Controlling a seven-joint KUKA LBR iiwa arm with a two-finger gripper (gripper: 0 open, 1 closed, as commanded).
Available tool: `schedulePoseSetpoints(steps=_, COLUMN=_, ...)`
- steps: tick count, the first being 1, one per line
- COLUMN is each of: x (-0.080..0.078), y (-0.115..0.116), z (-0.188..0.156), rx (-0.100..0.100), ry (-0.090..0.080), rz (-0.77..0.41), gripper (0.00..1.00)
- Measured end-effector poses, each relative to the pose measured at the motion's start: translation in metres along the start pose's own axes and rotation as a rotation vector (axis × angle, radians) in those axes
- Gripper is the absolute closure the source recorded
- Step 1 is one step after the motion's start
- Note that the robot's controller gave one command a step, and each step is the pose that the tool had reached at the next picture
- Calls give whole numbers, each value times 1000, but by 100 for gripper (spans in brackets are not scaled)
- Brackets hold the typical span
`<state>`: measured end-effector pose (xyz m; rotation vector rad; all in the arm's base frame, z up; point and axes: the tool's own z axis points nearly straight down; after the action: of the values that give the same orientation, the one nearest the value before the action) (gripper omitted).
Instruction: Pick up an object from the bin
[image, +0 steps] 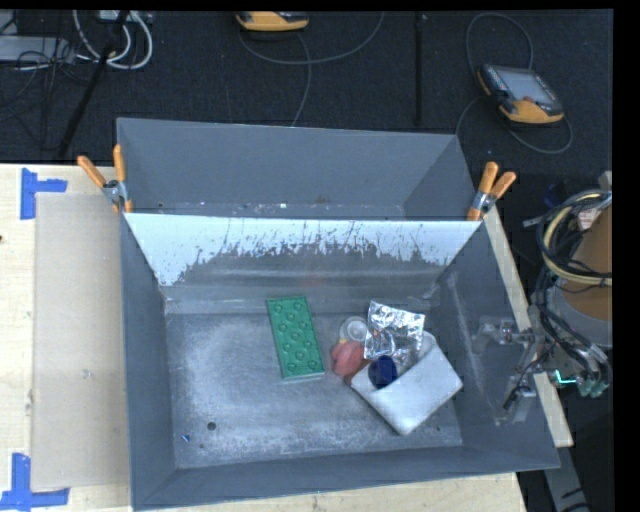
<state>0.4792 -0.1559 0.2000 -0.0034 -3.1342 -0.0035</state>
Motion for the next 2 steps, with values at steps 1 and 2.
schedulePoseSetpoints(steps=1, x=-52, y=40, z=120, rx=5, ry=-9, rz=-116, gripper=0)
schedulePoseSetpoints(steps=2, x=-102, y=118, z=129, rx=3, ry=-6, rz=-574, gripper=0)
